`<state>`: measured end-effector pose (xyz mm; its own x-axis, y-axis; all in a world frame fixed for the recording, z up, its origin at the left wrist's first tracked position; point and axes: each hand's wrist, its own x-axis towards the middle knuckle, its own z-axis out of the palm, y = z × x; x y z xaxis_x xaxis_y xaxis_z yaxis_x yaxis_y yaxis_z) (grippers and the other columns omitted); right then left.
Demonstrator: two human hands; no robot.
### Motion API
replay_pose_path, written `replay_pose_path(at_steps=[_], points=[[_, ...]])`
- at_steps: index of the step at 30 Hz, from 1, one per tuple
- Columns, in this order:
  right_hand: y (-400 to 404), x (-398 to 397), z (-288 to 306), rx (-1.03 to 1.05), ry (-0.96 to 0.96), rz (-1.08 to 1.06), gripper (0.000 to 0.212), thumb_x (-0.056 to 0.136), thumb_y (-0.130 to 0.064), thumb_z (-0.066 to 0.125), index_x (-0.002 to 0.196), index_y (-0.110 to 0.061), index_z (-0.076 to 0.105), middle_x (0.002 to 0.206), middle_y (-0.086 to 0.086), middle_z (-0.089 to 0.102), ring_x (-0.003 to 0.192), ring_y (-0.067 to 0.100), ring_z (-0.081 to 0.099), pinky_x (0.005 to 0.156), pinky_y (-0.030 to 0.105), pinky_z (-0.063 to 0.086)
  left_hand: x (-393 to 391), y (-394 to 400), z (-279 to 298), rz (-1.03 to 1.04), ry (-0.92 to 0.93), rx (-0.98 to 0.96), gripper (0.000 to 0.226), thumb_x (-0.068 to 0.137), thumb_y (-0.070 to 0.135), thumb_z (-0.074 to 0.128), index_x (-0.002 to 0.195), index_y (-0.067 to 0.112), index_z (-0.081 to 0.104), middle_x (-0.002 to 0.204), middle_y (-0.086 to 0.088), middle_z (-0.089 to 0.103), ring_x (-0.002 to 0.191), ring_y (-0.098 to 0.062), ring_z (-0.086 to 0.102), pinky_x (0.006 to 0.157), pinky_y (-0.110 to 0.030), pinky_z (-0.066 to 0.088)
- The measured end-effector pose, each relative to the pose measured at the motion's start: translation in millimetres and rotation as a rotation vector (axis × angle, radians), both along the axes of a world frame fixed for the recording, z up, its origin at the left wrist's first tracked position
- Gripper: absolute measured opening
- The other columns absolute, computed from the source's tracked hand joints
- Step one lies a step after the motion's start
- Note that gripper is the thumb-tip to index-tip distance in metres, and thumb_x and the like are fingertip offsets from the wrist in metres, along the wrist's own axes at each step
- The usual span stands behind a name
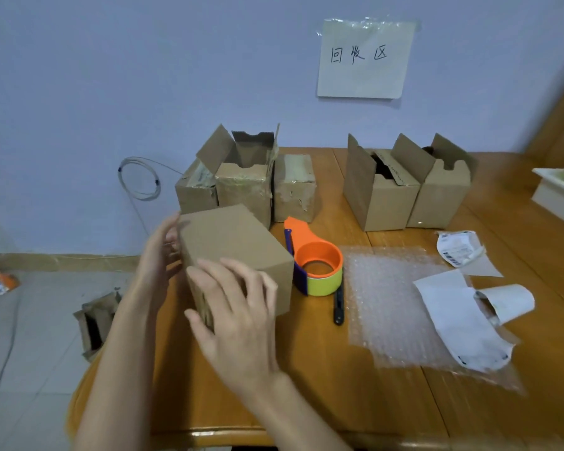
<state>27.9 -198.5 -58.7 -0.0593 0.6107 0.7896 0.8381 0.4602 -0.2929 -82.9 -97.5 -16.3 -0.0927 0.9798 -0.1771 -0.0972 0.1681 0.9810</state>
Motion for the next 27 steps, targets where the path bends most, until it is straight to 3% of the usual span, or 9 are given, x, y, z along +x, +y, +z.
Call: replay_pose_path(at_steps=[4, 7, 9, 11, 14, 19, 22, 24, 27], points=[[-10, -13, -21, -0.092, 0.009, 0.094, 0.040, 0.084, -0.035, 0.064, 0.121, -0.021, 0.061, 0.133, -0.008, 0.056, 0.121, 0.013, 0.048, 0.101, 0.032, 0.035, 13, 0, -1, -0.130, 0.149, -0.079, 0.023, 0.095, 0.035, 0.053, 0.087, 0.015, 0.061, 0.089, -0.004, 0.061, 0.075, -0.011, 0.054, 0.065, -0.023, 0.039], [-12, -17, -12, -0.203, 0.012, 0.121, 0.034, 0.086, -0.033, 0.058, 0.117, -0.020, 0.062, 0.133, -0.006, 0.057, 0.123, 0.012, 0.048, 0.103, 0.030, 0.035, 17, 3, 5, -0.155, 0.241, -0.139, 0.033, 0.097, 0.038, 0.050, 0.104, 0.008, 0.063, 0.087, -0.005, 0.062, 0.077, -0.015, 0.056, 0.065, -0.025, 0.041], [-11, -12, 4, -0.259, 0.037, 0.117, 0.030, 0.086, -0.030, 0.056, 0.114, -0.021, 0.063, 0.126, -0.008, 0.062, 0.115, 0.011, 0.052, 0.098, 0.031, 0.040, 17, 8, 7, -0.161, 0.344, -0.130, 0.044, 0.098, 0.040, 0.049, 0.126, 0.006, 0.058, 0.109, -0.012, 0.064, 0.093, -0.023, 0.058, 0.076, -0.032, 0.044], [-11, -1, 23, -0.346, 0.228, 0.209, 0.023, 0.087, -0.023, 0.058, 0.107, -0.020, 0.067, 0.118, -0.008, 0.066, 0.104, 0.012, 0.059, 0.093, 0.032, 0.046, 24, 7, 10, -0.050, 0.602, -0.021, 0.048, 0.099, 0.036, 0.049, 0.140, 0.011, 0.047, 0.139, -0.014, 0.051, 0.122, -0.028, 0.049, 0.097, -0.036, 0.037], [-10, 41, 51, -0.360, 0.660, 0.281, 0.013, 0.089, -0.010, 0.061, 0.093, -0.013, 0.073, 0.100, -0.004, 0.071, 0.088, 0.009, 0.067, 0.079, 0.023, 0.053, 53, -9, 32, 0.178, 0.594, 0.405, 0.034, 0.096, 0.031, 0.053, 0.128, 0.020, 0.058, 0.132, -0.004, 0.056, 0.123, -0.017, 0.050, 0.097, -0.028, 0.036], [-11, 141, 72, -0.239, 0.941, 0.015, 0.013, 0.091, -0.007, 0.061, 0.089, -0.014, 0.072, 0.081, -0.004, 0.071, 0.075, 0.003, 0.068, 0.068, 0.013, 0.049, 142, -48, 58, -0.090, 0.135, 0.644, 0.010, 0.093, 0.017, 0.058, 0.094, 0.020, 0.068, 0.099, 0.008, 0.067, 0.092, 0.003, 0.059, 0.080, -0.010, 0.042], [-6, 209, 62, -0.240, 0.889, -0.289, 0.017, 0.088, -0.005, 0.061, 0.092, -0.017, 0.073, 0.092, -0.003, 0.070, 0.086, 0.002, 0.063, 0.078, 0.019, 0.047, 197, -59, 40, -0.367, 0.193, 0.604, 0.012, 0.092, 0.015, 0.060, 0.089, 0.024, 0.067, 0.101, 0.003, 0.065, 0.094, -0.004, 0.058, 0.083, -0.013, 0.043], [-1, 256, 47, -0.326, 0.698, -0.580, 0.026, 0.086, -0.004, 0.056, 0.100, -0.019, 0.072, 0.112, -0.001, 0.065, 0.108, 0.013, 0.054, 0.087, 0.026, 0.042, 224, -63, 21, -0.473, 0.284, 0.551, 0.011, 0.092, 0.015, 0.060, 0.089, 0.023, 0.067, 0.098, 0.007, 0.059, 0.094, -0.004, 0.056, 0.080, -0.006, 0.039], [5, 308, 24, -0.447, 0.477, -0.866, 0.040, 0.082, 0.000, 0.055, 0.114, -0.023, 0.064, 0.127, 0.003, 0.055, 0.111, 0.028, 0.043, 0.086, 0.032, 0.036, 256, -68, -3, -0.574, 0.425, 0.511, 0.012, 0.092, 0.019, 0.060, 0.087, 0.029, 0.065, 0.099, 0.009, 0.051, 0.093, -0.004, 0.056, 0.085, -0.018, 0.042]])
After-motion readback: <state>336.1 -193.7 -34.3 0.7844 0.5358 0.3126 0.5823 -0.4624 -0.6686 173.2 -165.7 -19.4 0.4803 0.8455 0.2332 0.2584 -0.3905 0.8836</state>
